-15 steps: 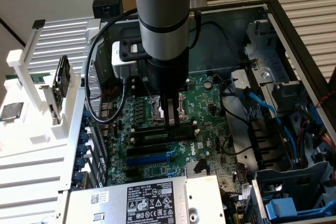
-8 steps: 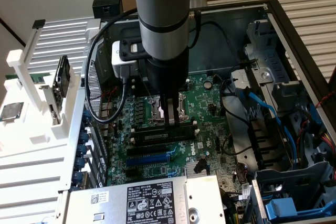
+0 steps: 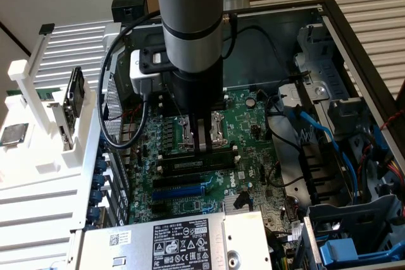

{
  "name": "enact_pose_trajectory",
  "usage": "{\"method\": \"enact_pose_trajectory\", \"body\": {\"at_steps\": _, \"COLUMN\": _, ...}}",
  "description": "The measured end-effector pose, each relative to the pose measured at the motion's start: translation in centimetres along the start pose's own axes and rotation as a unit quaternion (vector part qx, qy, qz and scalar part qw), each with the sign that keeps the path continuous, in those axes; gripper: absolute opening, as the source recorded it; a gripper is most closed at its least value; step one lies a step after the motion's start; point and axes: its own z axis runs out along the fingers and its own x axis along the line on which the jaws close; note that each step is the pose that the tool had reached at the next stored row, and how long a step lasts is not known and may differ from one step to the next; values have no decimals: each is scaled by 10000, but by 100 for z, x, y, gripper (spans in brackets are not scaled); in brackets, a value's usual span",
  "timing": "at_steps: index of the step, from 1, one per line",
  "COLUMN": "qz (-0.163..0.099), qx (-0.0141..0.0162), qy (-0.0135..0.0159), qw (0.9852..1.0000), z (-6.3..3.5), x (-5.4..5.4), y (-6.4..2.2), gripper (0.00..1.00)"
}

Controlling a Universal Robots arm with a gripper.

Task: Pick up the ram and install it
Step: 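Press down the ram until it locks into place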

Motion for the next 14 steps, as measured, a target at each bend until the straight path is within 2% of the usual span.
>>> {"method": "enact_pose_trajectory", "body": {"at_steps": 3, "qz": -1, "qx": 1, "qy": 12, "qw": 10000, "z": 14, "x": -14, "y": 13, "gripper": 10}}
{"method": "enact_pose_trajectory", "body": {"at_steps": 8, "qz": -2, "qx": 1, "qy": 64, "qw": 10000, "z": 34, "x": -25, "y": 14, "gripper": 10}}
{"method": "enact_pose_trajectory", "body": {"at_steps": 14, "qz": -1, "qx": 1, "qy": 84, "qw": 10000, "z": 42, "x": -42, "y": 15, "gripper": 10}}
